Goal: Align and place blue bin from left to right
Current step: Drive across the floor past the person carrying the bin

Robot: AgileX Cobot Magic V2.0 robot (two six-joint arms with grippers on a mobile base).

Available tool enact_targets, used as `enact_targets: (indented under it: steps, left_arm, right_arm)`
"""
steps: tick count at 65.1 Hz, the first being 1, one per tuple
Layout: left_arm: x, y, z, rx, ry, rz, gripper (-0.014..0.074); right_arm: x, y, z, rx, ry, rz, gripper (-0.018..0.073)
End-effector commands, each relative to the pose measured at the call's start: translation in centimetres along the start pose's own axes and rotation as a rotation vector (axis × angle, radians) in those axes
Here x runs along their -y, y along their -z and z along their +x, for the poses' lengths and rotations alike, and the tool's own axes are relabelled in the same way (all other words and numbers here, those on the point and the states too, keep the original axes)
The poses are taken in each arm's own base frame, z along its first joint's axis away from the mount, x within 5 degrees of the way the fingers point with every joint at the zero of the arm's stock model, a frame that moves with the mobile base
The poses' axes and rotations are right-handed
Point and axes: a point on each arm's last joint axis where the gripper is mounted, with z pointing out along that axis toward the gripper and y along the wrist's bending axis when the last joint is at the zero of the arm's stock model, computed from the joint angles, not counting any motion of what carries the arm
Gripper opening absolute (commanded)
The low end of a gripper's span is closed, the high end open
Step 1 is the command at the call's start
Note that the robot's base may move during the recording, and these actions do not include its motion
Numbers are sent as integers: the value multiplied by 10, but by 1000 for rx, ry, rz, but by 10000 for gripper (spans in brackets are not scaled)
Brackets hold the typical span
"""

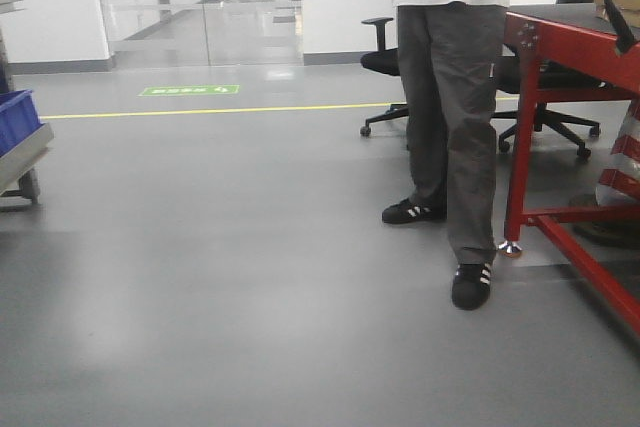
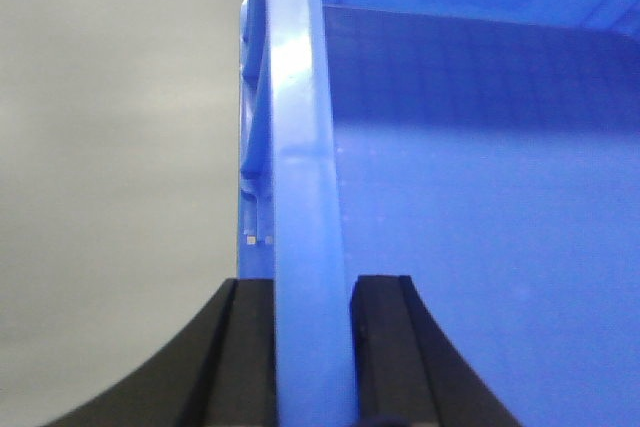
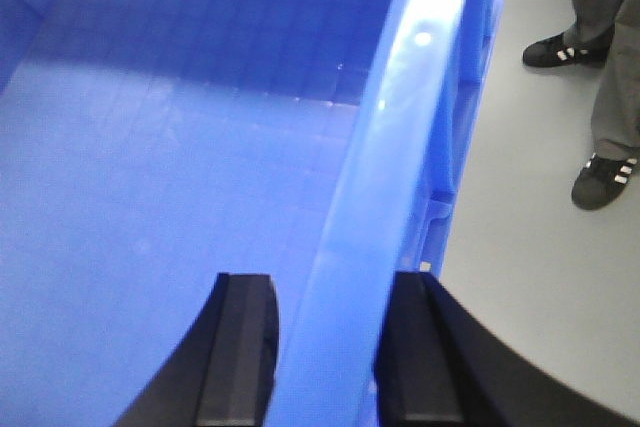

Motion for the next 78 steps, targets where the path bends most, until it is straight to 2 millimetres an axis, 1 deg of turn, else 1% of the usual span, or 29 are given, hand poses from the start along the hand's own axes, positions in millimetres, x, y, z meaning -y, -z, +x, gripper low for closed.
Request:
enact_targets:
  steps: [1,78]
  left_arm:
    - [8,19,-24,233,25,73,-111]
    - [8,19,-25,250,24,73,-111]
  right_arm:
    - [-12,20,-12,115,26,-63,-69]
    - [-12,19,-13,129,25,-63,-69]
